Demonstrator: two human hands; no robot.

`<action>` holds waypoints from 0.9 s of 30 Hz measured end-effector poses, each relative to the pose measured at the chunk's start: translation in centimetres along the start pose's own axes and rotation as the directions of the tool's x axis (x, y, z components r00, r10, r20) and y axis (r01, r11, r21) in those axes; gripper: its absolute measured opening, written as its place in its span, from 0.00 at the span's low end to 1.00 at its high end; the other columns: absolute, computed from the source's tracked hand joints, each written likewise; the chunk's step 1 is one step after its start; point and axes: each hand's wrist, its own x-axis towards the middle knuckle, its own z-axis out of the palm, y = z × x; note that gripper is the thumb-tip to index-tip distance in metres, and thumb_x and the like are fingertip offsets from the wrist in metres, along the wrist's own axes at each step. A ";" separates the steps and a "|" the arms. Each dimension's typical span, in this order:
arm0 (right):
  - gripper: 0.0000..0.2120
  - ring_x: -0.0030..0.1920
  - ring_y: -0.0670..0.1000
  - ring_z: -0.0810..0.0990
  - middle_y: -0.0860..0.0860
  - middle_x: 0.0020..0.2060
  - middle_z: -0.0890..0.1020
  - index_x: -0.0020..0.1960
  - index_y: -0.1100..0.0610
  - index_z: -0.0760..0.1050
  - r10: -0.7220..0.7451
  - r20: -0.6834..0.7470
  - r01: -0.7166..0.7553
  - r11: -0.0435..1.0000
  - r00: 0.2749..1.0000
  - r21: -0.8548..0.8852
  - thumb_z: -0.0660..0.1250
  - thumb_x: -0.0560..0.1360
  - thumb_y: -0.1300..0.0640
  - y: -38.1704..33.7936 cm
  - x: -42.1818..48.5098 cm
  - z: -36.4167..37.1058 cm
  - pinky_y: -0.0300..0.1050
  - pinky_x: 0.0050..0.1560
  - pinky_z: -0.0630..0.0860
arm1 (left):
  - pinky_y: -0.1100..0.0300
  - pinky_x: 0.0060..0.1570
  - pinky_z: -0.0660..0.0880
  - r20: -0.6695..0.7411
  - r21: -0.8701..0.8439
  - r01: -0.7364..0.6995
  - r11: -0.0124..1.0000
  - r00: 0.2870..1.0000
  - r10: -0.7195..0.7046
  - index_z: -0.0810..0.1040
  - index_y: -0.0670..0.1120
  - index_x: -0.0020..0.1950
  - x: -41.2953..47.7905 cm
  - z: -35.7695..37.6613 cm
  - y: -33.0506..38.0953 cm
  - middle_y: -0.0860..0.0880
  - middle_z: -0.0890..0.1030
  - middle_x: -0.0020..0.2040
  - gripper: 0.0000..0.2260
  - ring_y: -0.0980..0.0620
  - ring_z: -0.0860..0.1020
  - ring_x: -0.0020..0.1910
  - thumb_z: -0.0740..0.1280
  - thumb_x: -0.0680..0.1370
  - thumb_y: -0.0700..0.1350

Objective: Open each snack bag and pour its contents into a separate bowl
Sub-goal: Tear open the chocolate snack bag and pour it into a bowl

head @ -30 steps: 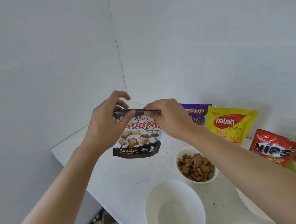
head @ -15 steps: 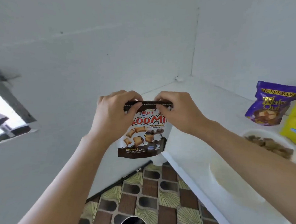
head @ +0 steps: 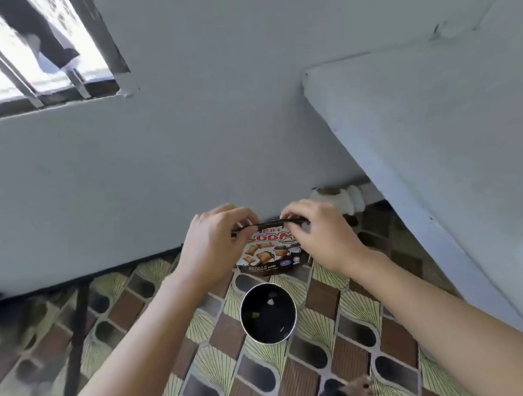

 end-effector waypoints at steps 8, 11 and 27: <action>0.06 0.50 0.46 0.79 0.46 0.48 0.81 0.53 0.55 0.81 0.073 0.112 -0.074 0.997 0.991 0.004 0.69 0.77 0.61 7.3 -1.5 12.6 0.47 0.54 0.79 | 0.51 0.45 0.79 0.102 0.007 0.129 0.992 0.986 -0.129 0.84 0.53 0.50 -4.2 10.7 -8.1 0.56 0.82 0.45 0.03 0.53 0.80 0.43 0.72 0.77 0.48; 0.07 0.50 0.47 0.80 0.46 0.49 0.82 0.53 0.53 0.81 0.108 0.183 -0.104 0.994 0.977 -0.034 0.68 0.77 0.60 9.0 -2.1 15.4 0.49 0.52 0.80 | 0.53 0.43 0.79 0.167 0.010 0.153 0.988 0.974 -0.153 0.84 0.53 0.49 -5.3 13.3 -9.9 0.56 0.81 0.45 0.03 0.54 0.80 0.42 0.72 0.77 0.48; 0.08 0.49 0.49 0.80 0.47 0.50 0.82 0.57 0.53 0.79 0.194 0.263 -0.152 0.973 0.945 -0.174 0.65 0.79 0.57 7.4 -1.3 12.1 0.45 0.49 0.79 | 0.54 0.43 0.81 0.360 0.024 0.241 0.970 0.903 -0.233 0.81 0.55 0.51 -3.5 12.5 -10.8 0.59 0.82 0.43 0.07 0.61 0.79 0.42 0.70 0.78 0.57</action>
